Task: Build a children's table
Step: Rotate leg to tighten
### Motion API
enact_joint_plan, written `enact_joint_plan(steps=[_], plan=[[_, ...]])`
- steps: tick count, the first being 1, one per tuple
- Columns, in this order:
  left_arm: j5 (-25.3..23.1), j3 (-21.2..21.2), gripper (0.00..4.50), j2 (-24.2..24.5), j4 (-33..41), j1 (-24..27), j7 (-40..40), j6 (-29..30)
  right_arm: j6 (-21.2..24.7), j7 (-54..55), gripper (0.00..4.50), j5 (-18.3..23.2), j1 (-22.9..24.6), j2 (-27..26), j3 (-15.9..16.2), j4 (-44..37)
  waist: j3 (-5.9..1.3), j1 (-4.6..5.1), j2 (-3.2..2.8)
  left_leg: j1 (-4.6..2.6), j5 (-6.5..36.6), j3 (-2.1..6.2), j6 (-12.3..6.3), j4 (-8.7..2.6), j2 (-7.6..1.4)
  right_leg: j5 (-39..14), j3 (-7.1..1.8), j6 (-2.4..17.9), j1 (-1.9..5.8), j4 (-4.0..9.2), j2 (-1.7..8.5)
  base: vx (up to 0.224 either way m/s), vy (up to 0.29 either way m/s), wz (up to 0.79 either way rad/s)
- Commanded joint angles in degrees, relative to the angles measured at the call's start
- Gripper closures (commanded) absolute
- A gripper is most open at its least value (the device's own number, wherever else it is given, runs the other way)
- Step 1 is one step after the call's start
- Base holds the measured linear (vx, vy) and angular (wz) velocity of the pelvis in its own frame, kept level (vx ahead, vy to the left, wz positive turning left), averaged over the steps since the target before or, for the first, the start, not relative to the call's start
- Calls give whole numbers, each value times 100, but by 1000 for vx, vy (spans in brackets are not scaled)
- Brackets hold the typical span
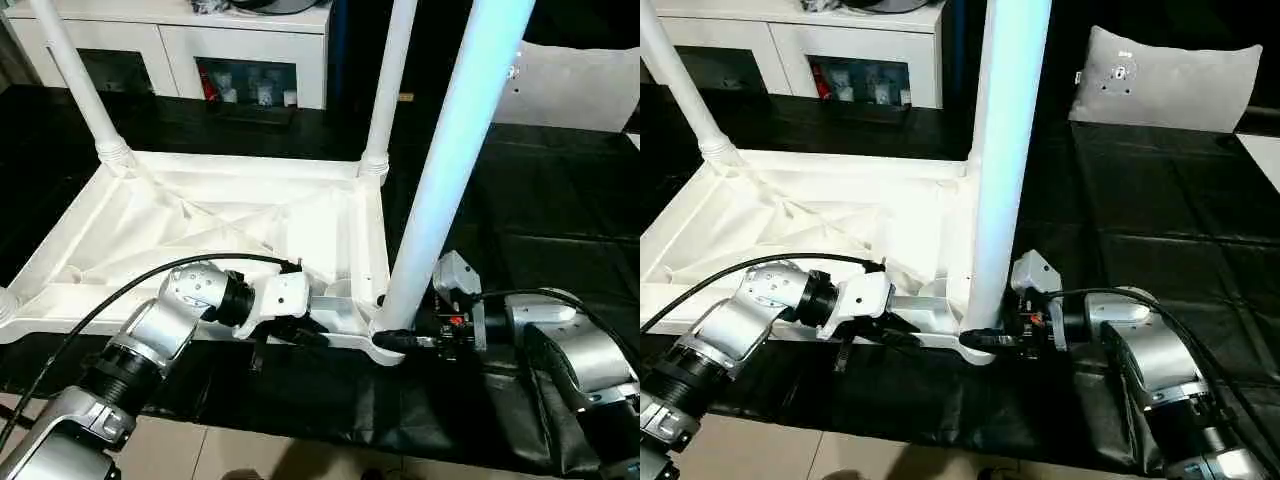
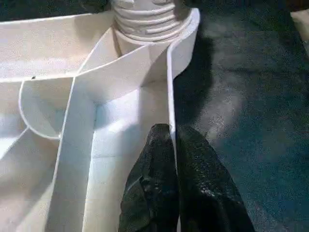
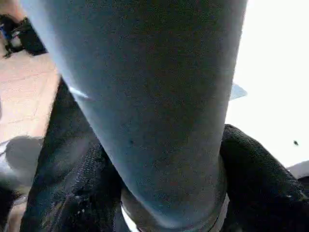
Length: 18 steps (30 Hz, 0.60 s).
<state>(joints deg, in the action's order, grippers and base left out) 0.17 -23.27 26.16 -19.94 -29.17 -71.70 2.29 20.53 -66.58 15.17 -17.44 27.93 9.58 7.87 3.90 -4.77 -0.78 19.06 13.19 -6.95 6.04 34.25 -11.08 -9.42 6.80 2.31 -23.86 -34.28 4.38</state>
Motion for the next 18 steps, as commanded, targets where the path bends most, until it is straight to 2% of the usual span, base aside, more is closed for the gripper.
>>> enact_joint_plan(steps=[1, 3, 7, 9, 10, 11, 13, 15, 16, 17, 18], plan=[[-50, 178, 450, -187, 207, 14, 545, 384, 273, 560, 185, -17, 34, -251, -48, -66, -335, 32, 42, 128, 274, -122, -476, -386, -114, -1912, -321, 763, 441, 476, 344, 0, 0, 0], [22, 335, 450, -422, 420, 105, 986, 825, 411, 1202, 185, -182, -29, -540, -132, 20, -321, 67, 58, 138, 401, -123, -357, -400, -81, -2266, -303, 589, 446, 528, 339, 0, 0, 0], [-25, 537, 450, -988, 737, 244, 1954, 1603, 648, 2455, 186, -358, -237, -1195, -395, 262, -325, 212, 53, 161, 361, -116, -254, -400, -88, -2232, -294, 593, 440, 526, 336, 0, 0, 0], [-111, 597, 450, -1330, 806, 257, 2453, 1885, 718, 3033, 186, -423, -330, -1528, -504, 347, -334, 278, 82, 183, 354, -116, -343, -385, -49, -2248, -292, 542, 456, 546, 326, 0, 0, 0], [-133, 615, 450, -1442, 816, 255, 2603, 1961, 736, 3225, 186, -443, -363, -1638, -548, 384, -334, 282, 70, 171, 334, -120, -366, -385, -59, -2193, -301, 563, 443, 538, 329, 0, 0, 0], [-246, 677, 450, -1870, 826, 223, 3199, 2207, 769, 3921, 186, -526, -486, -2046, -701, 541, -334, 292, 89, 164, 294, -134, -409, -376, -50, -2156, -302, 592, 424, 551, 323, 0, 0, 0], [-328, 686, 450, -2131, 761, 161, 3544, 2247, 600, 4306, 186, -663, -571, -2232, -741, 709, -339, 295, 85, 175, 189, -133, -386, -378, -36, -2189, -291, 569, 429, 547, 319, 0, 0, 0], [-392, 656, 450, -2243, 762, 118, 3673, 2263, 428, 4425, 186, -749, -605, -2306, -732, 798, -351, 279, 76, 177, 114, -130, -470, -375, -43, -2003, -302, 575, 434, 535, 321, 0, 0, 0], [-395, 654, 450, -2244, 763, 116, 3673, 2262, 418, 4427, 130, -754, -606, -2308, -732, 800, -356, 279, 79, 173, 104, -131, -504, -374, -50, -1914, -304, 597, 428, 524, 318, 0, 0, 0], [-478, 586, 450, -2197, 808, 78, 3652, 2225, 193, 4425, 130, -758, -587, -2339, -781, 815, -360, 269, 76, 179, 74, -128, -572, -373, -46, -1772, -308, 637, 437, 509, 321, 0, 0, 0], [-489, 575, 450, -2162, 822, 77, 3646, 2224, 199, 4409, 116, -719, -575, -2335, -804, 795, -361, 265, 75, 183, 57, -133, -620, -371, -44, -1703, -310, 660, 440, 503, 324, 0, 0, 0]])
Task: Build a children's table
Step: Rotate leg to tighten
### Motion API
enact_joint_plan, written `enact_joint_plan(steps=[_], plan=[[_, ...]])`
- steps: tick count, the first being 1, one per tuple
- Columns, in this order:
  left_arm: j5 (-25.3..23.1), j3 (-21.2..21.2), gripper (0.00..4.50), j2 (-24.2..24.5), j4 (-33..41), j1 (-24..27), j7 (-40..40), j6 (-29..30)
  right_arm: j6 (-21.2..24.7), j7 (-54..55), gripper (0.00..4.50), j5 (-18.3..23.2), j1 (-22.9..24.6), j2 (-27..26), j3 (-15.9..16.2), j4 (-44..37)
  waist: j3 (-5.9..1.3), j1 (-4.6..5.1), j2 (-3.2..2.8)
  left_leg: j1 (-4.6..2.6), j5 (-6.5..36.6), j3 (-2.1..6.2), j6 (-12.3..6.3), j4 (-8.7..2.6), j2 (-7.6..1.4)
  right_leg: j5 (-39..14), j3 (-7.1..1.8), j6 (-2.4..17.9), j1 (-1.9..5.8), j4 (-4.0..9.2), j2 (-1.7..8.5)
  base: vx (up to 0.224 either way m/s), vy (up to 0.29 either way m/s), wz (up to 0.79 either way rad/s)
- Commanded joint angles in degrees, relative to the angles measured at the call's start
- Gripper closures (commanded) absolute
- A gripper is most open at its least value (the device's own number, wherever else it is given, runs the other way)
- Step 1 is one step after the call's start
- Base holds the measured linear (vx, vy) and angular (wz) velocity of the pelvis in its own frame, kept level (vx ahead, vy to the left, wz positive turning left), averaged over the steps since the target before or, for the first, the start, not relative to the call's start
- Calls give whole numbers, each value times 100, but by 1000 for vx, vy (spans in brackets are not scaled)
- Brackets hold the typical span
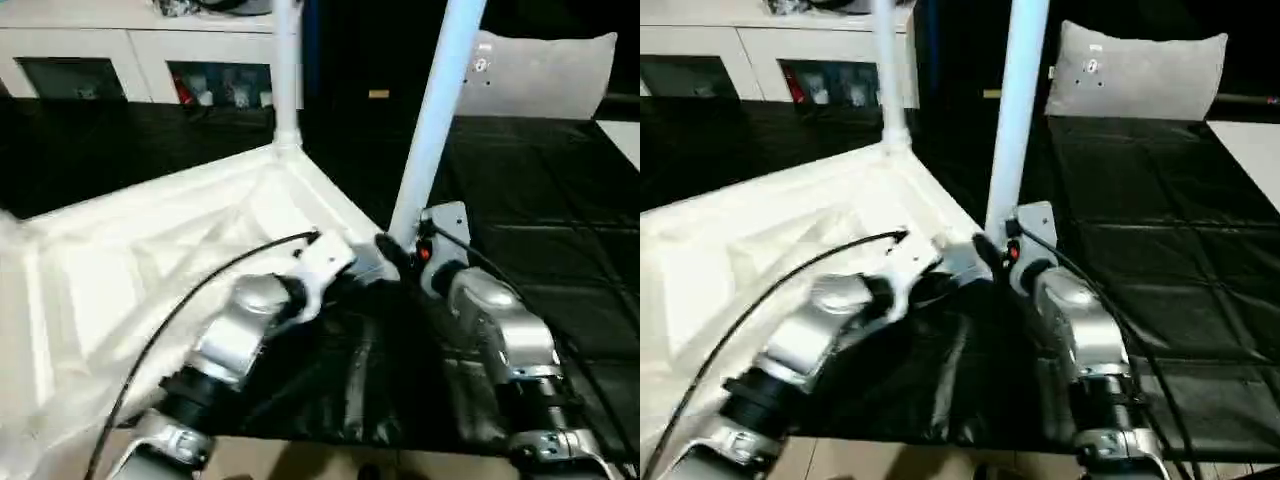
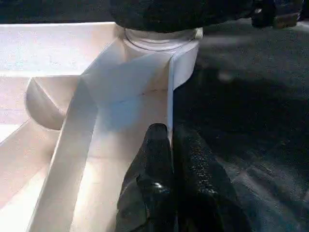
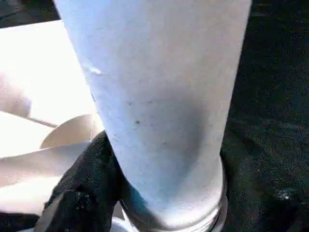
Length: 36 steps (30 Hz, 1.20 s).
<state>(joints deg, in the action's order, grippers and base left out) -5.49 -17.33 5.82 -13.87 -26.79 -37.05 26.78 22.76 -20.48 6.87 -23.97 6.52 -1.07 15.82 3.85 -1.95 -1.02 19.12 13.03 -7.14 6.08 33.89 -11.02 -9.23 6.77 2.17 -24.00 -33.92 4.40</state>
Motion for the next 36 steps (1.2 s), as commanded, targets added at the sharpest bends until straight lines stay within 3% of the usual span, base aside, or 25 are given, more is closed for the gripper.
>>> enact_joint_plan(steps=[1, 5, 8, 12, 13, 20, 22, 31, 32, 33, 34, 36], plan=[[77, -23, 450, -104, 220, -158, 163, -241, -29, -219, 116, 126, 85, -187, 254, -13, -355, -22, 95, 179, 61, -111, -639, -337, -51, -1683, -308, 687, 457, 462, 321, 0, 0, 0], [22, -32, 450, 251, 287, -65, -176, -345, -338, -599, 68, 197, 229, 22, 176, -190, -340, -14, 56, 177, 145, -106, -688, -344, -68, -1641, -307, 748, 457, 462, 327, 0, 0, 0], [25, -56, 450, 438, 265, -45, -350, -437, -472, -882, 36, 264, 308, 226, 188, -257, -333, -11, 63, 170, 282, -105, -690, -352, -69, -1819, -304, 706, 460, 487, 331, 0, 0, 0], [144, -167, 450, 883, 93, -68, -1036, -1037, -886, -1680, 6, 279, 432, 836, 217, -239, -344, -36, 56, 174, 269, -98, -745, -340, -71, -1805, -309, 693, 457, 484, 336, 0, 0, 0], [215, -211, 450, 1004, 37, -52, -1287, -1273, -1051, -1934, 6, 274, 455, 992, 226, -199, -358, -27, 83, 172, 256, -103, -755, -336, -79, -1758, -312, 710, 463, 473, 332, 0, 0, 0], [253, -413, 450, 1470, -183, -98, -2078, -1795, -1255, -3001, 6, 509, 566, 1591, 252, -323, -373, -99, 64, 146, 140, -104, -858, -330, -118, -1464, -324, 954, 454, 414, 350, 0, 0, 0], [375, -529, 450, 1747, -348, -159, -2712, -2227, -1363, -3844, 6, 694, 665, 2010, 460, -444, -379, -141, 59, 138, 168, -106, -885, -323, -111, -1513, -320, 950, 464, 425, 348, 0, 0, 0], [496, -685, 450, 2057, -597, -288, -3631, -2872, -1438, -4826, 6, 617, 711, 2428, 873, -434, -392, -223, 79, 130, 207, -111, -780, -331, -136, -1658, -324, 911, 458, 412, 356, 0, 0, 0], [512, -710, 450, 2075, -618, -301, -3706, -2909, -1452, -4865, 6, 624, 698, 2422, 906, -388, -400, -228, 117, 124, 198, -117, -773, -329, -141, -1647, -328, 908, 458, 410, 358, 0, 0, 0], [543, -747, 450, 2098, -666, -326, -3833, -2986, -1452, -4939, 6, 676, 664, 2411, 947, -321, -406, -259, 111, 122, 171, -116, -772, -330, -136, -1648, -326, 916, 460, 395, 363, 0, 0, 0], [548, -758, 450, 2103, -684, -334, -3867, -3020, -1434, -4967, 31, 704, 653, 2403, 952, -308, -407, -270, 104, 121, 161, -118, -762, -328, -142, -1634, -330, 921, 456, 390, 367, 0, 0, 0], [533, -785, 450, 2123, -708, -342, -3928, -3106, -1365, -5006, 38, 747, 631, 2367, 958, -304, -417, -299, 111, 120, 99, -117, -760, -323, -151, -1504, -334, 942, 456, 370, 366, 0, 0, 0]])
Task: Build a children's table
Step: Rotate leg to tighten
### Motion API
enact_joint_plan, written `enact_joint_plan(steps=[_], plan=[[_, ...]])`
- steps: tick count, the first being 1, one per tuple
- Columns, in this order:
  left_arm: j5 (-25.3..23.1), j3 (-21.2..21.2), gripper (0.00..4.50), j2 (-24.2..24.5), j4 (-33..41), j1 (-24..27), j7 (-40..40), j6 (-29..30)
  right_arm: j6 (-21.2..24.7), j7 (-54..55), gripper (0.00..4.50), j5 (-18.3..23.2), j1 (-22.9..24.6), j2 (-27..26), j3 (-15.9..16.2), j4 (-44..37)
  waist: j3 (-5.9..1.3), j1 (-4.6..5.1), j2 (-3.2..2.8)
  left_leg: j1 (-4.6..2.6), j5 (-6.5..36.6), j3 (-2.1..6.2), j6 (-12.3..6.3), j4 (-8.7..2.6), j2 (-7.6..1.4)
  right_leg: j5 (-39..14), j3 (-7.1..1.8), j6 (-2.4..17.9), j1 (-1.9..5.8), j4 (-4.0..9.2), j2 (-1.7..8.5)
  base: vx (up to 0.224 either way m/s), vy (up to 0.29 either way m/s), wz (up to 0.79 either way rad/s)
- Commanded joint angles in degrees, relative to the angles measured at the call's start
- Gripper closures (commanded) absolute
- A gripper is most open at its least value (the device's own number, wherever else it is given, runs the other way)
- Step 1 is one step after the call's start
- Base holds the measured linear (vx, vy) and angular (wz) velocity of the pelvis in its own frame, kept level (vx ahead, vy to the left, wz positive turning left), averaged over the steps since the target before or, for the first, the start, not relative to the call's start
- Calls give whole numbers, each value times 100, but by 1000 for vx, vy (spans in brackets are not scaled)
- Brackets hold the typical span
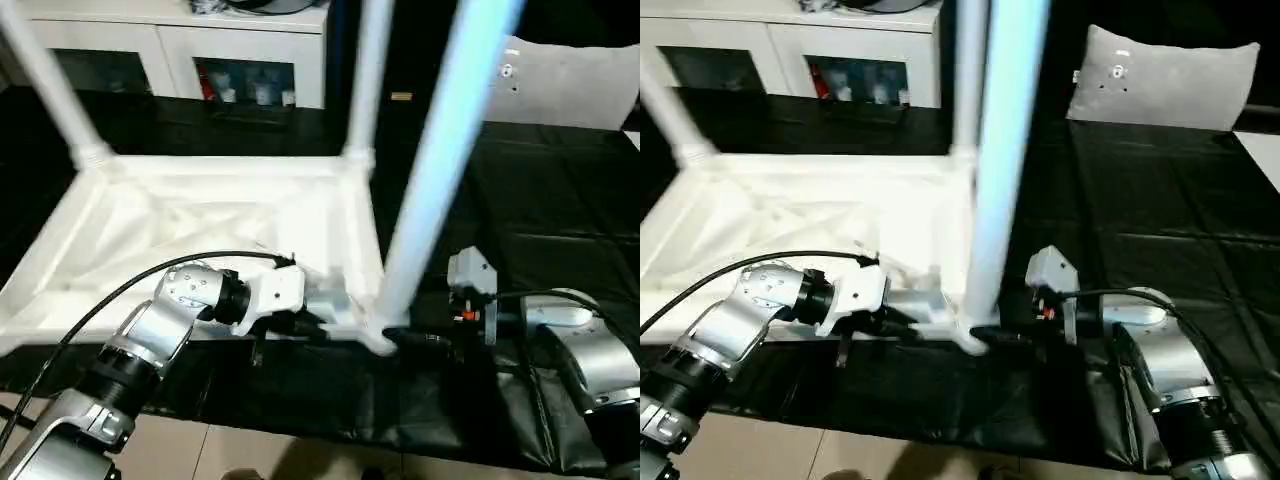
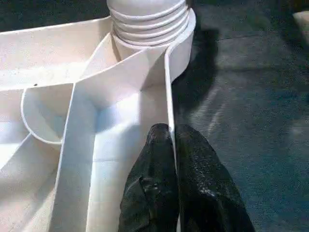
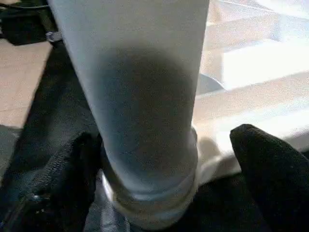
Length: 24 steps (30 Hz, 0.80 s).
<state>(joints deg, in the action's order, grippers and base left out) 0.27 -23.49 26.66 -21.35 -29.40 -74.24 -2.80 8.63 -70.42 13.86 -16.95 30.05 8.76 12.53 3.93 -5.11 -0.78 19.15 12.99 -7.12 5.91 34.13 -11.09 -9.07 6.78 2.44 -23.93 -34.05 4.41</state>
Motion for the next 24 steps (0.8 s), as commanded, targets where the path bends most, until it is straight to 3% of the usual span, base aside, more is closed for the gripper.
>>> enact_joint_plan(steps=[1, 2, 13, 18, 22, 24], plan=[[-43, -172, 450, 43, 41, -80, -219, -158, 78, -13, 38, 65, -79, -2, -26, 25, -428, 17, 89, 123, 82, -117, -743, -346, -147, -1477, -337, 924, 454, 374, 367, 0, 0, 0], [-43, -159, 450, 32, 11, -88, -260, -201, 161, -50, 44, 117, -103, -26, -13, 34, -427, 23, 119, 129, 67, -120, -735, -346, -142, -1460, -333, 916, 459, 374, 362, 0, 0, 0], [-95, -148, 450, 8, -157, -132, -220, -352, 279, -190, 155, 132, -126, -48, 113, 117, -432, 6, 125, 130, 86, -129, -664, -339, -123, -1665, -322, 779, 458, 397, 357, 0, 0, 0], [-94, -100, 450, -1, -186, -138, -154, -312, 401, -177, 176, 153, -88, -86, 126, 31, -423, 11, 140, 132, 105, -127, -628, -346, -123, -1737, -323, 726, 459, 399, 352, 0, 0, 0], [34, 68, 450, -120, -63, -61, 102, 48, 870, 118, 183, 323, 21, -268, 88, -217, -410, 19, 140, 122, 152, -125, -603, -354, -129, -1726, -324, 737, 451, 409, 347, 0, 0, 0], [43, 165, 450, -258, 79, -5, 463, 360, 1197, 616, 183, 335, 52, -493, 20, -324, -399, 32, 138, 110, 227, -125, -498, -371, -135, -1890, -325, 701, 446, 428, 356, 0, 0, 0]])
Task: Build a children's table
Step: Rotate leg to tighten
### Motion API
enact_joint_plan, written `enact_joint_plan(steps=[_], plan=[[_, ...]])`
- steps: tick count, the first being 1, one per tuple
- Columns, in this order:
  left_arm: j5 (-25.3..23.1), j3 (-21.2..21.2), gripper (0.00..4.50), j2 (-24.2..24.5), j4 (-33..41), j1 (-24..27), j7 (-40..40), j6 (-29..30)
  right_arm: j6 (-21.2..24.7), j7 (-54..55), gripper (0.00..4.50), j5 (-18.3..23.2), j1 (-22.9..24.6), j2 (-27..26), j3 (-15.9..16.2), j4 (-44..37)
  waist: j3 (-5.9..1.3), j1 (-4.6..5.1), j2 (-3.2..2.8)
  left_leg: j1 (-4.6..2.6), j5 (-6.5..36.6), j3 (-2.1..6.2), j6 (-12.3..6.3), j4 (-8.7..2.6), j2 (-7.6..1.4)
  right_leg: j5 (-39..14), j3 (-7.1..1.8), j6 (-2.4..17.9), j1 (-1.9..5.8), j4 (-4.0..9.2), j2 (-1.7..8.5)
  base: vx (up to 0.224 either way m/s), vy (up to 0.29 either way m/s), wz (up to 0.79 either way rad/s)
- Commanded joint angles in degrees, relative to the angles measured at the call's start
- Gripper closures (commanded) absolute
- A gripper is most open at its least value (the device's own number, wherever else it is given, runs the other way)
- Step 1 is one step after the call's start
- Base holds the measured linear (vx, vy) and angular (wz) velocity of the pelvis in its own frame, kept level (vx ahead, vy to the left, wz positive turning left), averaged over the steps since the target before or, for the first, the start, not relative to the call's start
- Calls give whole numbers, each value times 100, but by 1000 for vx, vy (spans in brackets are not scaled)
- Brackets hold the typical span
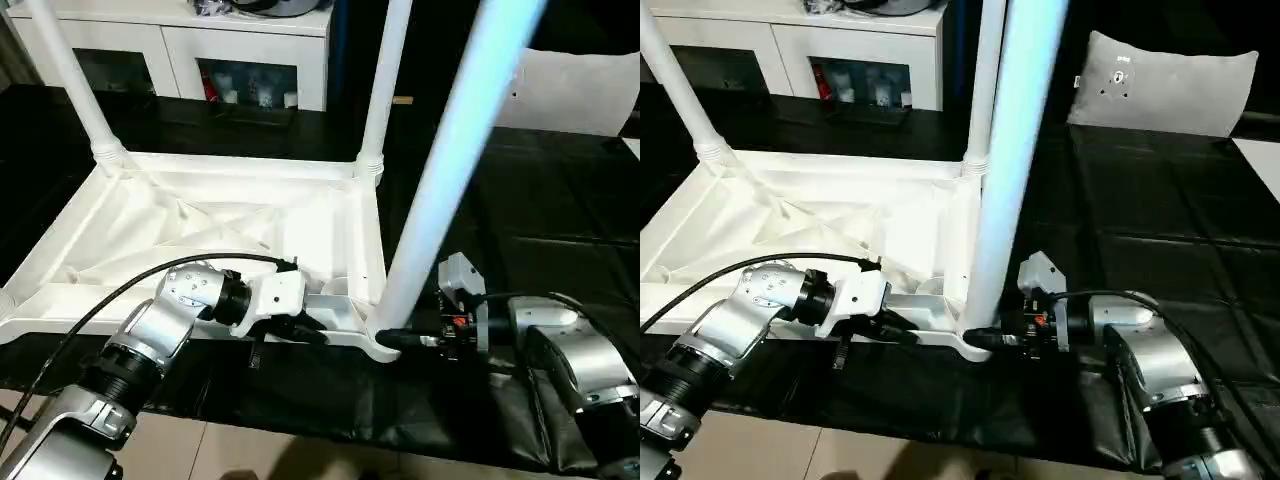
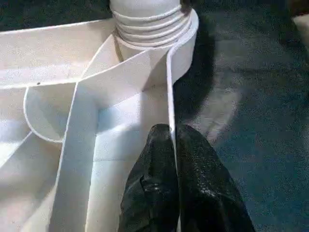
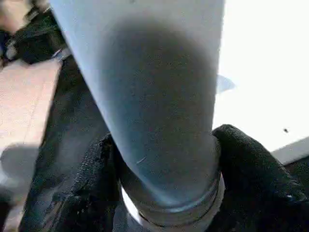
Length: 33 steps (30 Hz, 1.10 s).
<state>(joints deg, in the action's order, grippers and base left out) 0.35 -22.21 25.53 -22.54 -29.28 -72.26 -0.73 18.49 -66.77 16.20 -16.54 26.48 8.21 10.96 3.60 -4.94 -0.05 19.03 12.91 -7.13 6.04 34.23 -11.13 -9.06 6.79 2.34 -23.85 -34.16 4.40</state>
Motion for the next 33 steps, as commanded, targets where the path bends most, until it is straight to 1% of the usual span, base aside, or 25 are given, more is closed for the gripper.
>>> enact_joint_plan(steps=[1, 2, 3, 4, 5, 6, 8, 10, 11, 12, 13, 14, 16, 17, 18, 19, 20, 21, 22, 23, 26, 29, 30, 32, 33], plan=[[30, 123, 450, -304, 358, 45, 622, 495, 306, 875, 184, -57, 0, -413, 4, -180, -337, 42, 23, 130, 362, -125, -409, -395, -125, -2068, -321, 650, 433, 466, 347, 0, 0, 0], [37, 140, 450, -345, 391, 58, 691, 560, 319, 991, 186, -84, -10, -468, -15, -174, -336, 48, 37, 132, 416, -124, -379, -395, -109, -2189, -301, 606, 433, 492, 344, 0, 0, 0], [75, 230, 450, -554, 558, 126, 1039, 886, 391, 1572, 187, -217, -61, -748, -114, -141, -339, 77, 29, 137, 477, -121, -298, -401, -90, -2367, -294, 500, 447, 513, 346, 0, 0, 0], [88, 260, 450, -672, 658, 164, 1213, 1047, 484, 1920, 187, -240, -111, -935, -208, -106, -324, 119, 18, 134, 521, -114, -234, -402, -80, -2475, -279, 452, 426, 533, 337, 0, 0, 0], [94, 276, 450, -745, 723, 188, 1320, 1148, 557, 2146, 187, -250, -143, -1058, -274, -88, -330, 152, 27, 146, 536, -111, -222, -402, -72, -2507, -275, 430, 440, 539, 340, 0, 0, 0], [47, 299, 450, -975, 852, 238, 1658, 1364, 682, 2733, 187, -261, -254, -1399, -454, -5, -330, 202, 13, 152, 551, -105, -202, -404, -70, -2538, -268, 399, 437, 553, 334, 0, 0, 0], [0, 318, 450, -1119, 893, 250, 1880, 1488, 704, 3004, 187, -287, -310, -1558, -519, 41, -333, 275, 23, 170, 545, -102, -219, -389, -42, -2545, -254, 397, 436, 569, 327, 0, 0, 0], [-117, 353, 450, -1404, 943, 253, 2305, 1704, 755, 3532, 188, -396, -400, -1828, -608, 90, -334, 289, 14, 149, 526, -117, -323, -379, -45, -2413, -279, 421, 412, 569, 311, 0, 0, 0], [-179, 364, 450, -1544, 955, 248, 2518, 1797, 772, 3793, 188, -461, -443, -1955, -645, 117, -329, 300, 22, 163, 477, -124, -348, -380, -41, -2375, -281, 431, 411, 566, 306, 0, 0, 0], [-250, 366, 450, -1675, 948, 236, 2727, 1863, 736, 4060, 188, -560, -477, -2064, -669, 153, -347, 290, 22, 175, 388, -112, -333, -378, -33, -2330, -270, 423, 433, 547, 309, 0, 0, 0], [-317, 348, 450, -1813, 934, 217, 2921, 1927, 506, 4350, 188, -767, -527, -2139, -637, 269, -349, 286, 16, 176, 341, -111, -346, -380, -34, -2276, -275, 421, 433, 550, 311, 0, 0, 0], [-349, 326, 450, -1867, 944, 207, 2994, 1975, 354, 4391, 188, -862, -537, -2147, -582, 320, -353, 287, 23, 177, 274, -114, -356, -378, -48, -2123, -287, 466, 422, 523, 317, 0, 0, 0], [-444, 276, 450, -1922, 989, 179, 3105, 2054, 149, 4248, 188, -916, -491, -2156, -504, 316, -365, 280, 16, 180, 187, -109, -438, -371, -62, -1772, -301, 596, 438, 481, 319, 0, 0, 0], [-473, 268, 450, -1912, 973, 159, 3116, 2037, 114, 4211, 153, -875, -467, -2165, -536, 290, -365, 276, 10, 176, 153, -107, -517, -370, -67, -1566, -309, 681, 436, 463, 315, 0, 0, 0], [-508, 272, 450, -1877, 936, 128, 3120, 1996, 115, 4136, 132, -760, -433, -2179, -616, 240, -375, 272, 1, 185, 77, -104, -576, -365, -61, -1369, -315, 760, 456, 434, 316, 0, 0, 0], [-532, 280, 450, -1834, 919, 106, 3133, 1982, 84, 4078, 132, -663, -401, -2152, -700, 182, -366, 269, -6, 183, 78, -108, -622, -366, -63, -1306, -315, 805, 451, 438, 319, 0, 0, 0], [-532, 280, 450, -1834, 919, 106, 3133, 1982, 84, 4078, 113, -663, -401, -2152, -700, 182, -362, 270, -4, 182, 104, -112, -634, -367, -63, -1334, -314, 811, 453, 447, 321, 0, 0, 0], [-578, 285, 450, -1659, 918, 101, 3050, 1933, 53, 3971, 113, -542, -359, -2076, -823, 100, -355, 266, -18, 170, 182, -111, -647, -374, -64, -1424, -310, 814, 451, 460, 320, 0, 0, 0], [-581, 285, 450, -1645, 918, 102, 3041, 1928, 50, 3962, 99, -536, -356, -2069, -830, 96, -349, 270, -12, 171, 238, -110, -653, -378, -68, -1497, -309, 804, 452, 470, 323, 0, 0, 0], [-592, 292, 450, -1522, 904, 120, 2920, 1841, 0, 3798, 87, -497, -327, -1958, -849, 56, -344, 268, -24, 174, 290, -109, -639, -383, -69, -1598, -309, 778, 452, 474, 325, 0, 0, 0], [-607, 297, 450, -1373, 863, 139, 2752, 1713, -133, 3466, 71, -481, -272, -1729, -786, 16, -335, 268, -16, 174, 378, -108, -637, -385, -72, -1709, -308, 722, 458, 493, 331, 0, 0, 0], [-579, 244, 450, -1120, 800, 146, 2401, 1471, -303, 2880, 33, -425, -167, -1346, -709, -24, -330, 261, -14, 170, 406, -108, -648, -384, -68, -1833, -304, 690, 455, 512, 329, 0, 0, 0], [-516, 203, 450, -960, 730, 137, 2093, 1322, -324, 2459, 33, -321, -117, -1094, -705, -77, -330, 256, -17, 172, 401, -110, -670, -382, -70, -1801, -309, 701, 454, 502, 328, 0, 0, 0], [-495, 173, 450, -878, 697, 135, 1940, 1234, -305, 2256, 10, -257, -98, -980, -711, -106, -324, 256, -8, 177, 410, -112, -712, -382, -75, -1772, -313, 712, 450, 501, 326, 0, 0, 0], [-491, 108, 450, -751, 656, 130, 1751, 1098, -224, 2005, 10, -150, -88, -847, -744, -146, -326, 247, -12, 163, 460, -103, -748, -387, -79, -1818, -305, 711, 454, 504, 327, 0, 0, 0]])
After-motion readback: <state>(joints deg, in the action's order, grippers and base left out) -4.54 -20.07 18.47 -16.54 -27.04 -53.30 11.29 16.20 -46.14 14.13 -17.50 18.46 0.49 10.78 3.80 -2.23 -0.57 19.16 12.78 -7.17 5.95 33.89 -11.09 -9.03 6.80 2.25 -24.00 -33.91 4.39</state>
